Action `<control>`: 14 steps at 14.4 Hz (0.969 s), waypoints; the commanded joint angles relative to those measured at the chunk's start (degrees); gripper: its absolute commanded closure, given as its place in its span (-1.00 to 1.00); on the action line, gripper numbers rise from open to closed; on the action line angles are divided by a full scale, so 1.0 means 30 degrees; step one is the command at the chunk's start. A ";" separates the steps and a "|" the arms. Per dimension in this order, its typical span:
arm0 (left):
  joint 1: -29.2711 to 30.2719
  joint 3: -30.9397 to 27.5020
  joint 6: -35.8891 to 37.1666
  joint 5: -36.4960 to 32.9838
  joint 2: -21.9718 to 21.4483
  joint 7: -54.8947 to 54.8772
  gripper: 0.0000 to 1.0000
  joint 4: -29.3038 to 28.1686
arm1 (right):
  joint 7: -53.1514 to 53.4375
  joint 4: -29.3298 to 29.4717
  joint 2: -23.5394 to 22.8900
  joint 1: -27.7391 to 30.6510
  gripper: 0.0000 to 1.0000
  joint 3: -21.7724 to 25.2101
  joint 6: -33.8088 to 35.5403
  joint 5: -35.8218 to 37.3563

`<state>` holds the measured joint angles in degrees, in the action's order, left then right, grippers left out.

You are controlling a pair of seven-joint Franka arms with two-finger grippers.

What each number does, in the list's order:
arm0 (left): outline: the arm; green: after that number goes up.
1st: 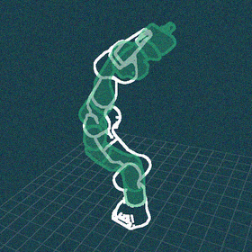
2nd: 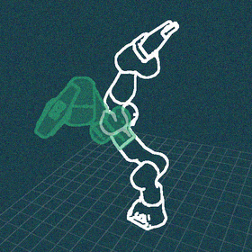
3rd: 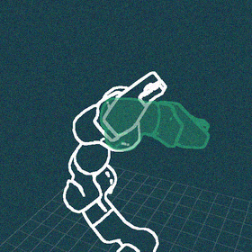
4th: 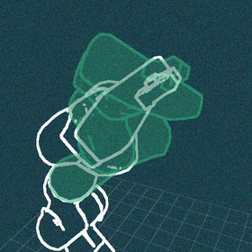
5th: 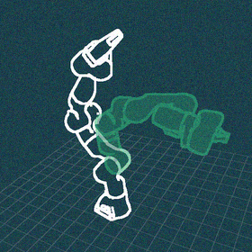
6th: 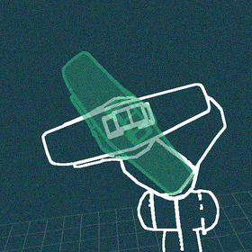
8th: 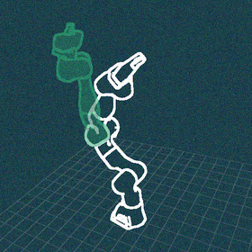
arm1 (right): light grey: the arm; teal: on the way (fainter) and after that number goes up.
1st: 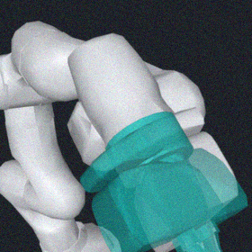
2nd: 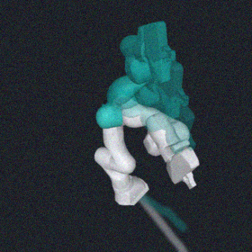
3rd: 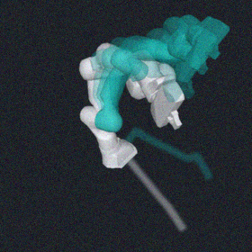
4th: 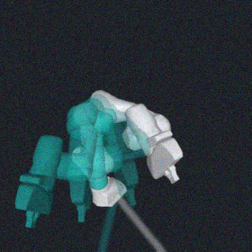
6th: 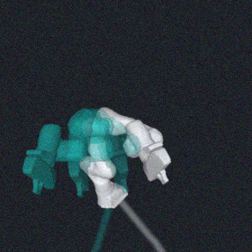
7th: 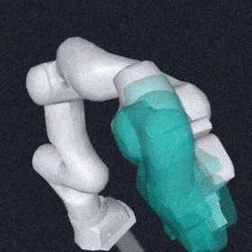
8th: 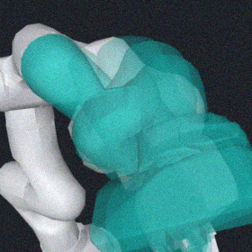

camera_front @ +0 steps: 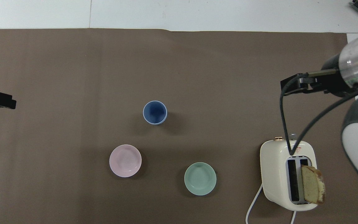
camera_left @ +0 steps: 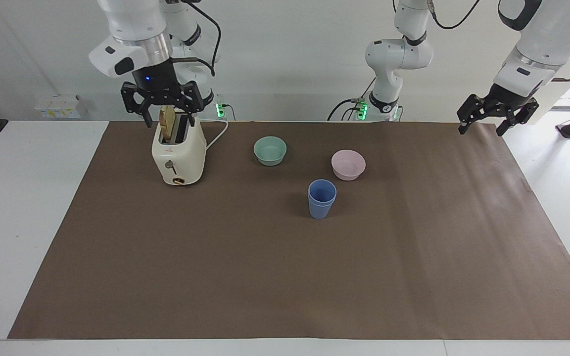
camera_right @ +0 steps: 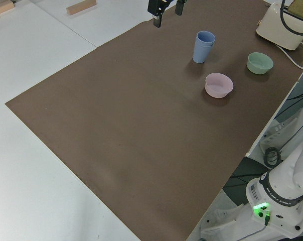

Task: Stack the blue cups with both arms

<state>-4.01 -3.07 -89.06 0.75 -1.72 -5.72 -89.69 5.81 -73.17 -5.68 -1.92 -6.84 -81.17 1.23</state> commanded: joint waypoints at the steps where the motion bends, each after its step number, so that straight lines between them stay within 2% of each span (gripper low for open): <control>1: 0.0252 0.0115 0.0420 0.0217 -0.0072 0.0090 -1.00 0.0220 | -0.1351 -0.2407 0.1418 0.1722 -1.00 -0.0064 -0.0684 -0.1372; 3: 0.0252 0.0115 0.0420 0.0217 -0.0072 0.0090 -1.00 0.0191 | -0.1177 -0.4602 0.2502 0.1638 -1.00 -0.0034 -0.1796 -0.1375; 5: 0.0252 0.0115 0.0420 0.0217 -0.0072 0.0090 -1.00 0.0221 | -0.1089 -0.6044 0.2917 0.1433 -1.00 -0.0093 -0.3229 -0.1346; 10: 0.0223 0.0115 0.0390 0.0217 -0.0072 0.0119 -1.00 0.0220 | -0.0649 -0.5932 0.2742 0.1403 -1.00 -0.0298 -0.3472 -0.0937; 14: 0.0252 0.0115 0.0478 0.0042 0.0016 0.0148 -1.00 0.0455 | -0.0591 -0.5698 0.2128 0.1635 -1.00 -0.0269 -0.3442 0.0352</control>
<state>-4.01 -3.07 -89.06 0.75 -1.72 -5.71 -89.61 3.07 -89.17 0.77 1.99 -7.40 -90.46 0.79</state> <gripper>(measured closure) 0.000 0.000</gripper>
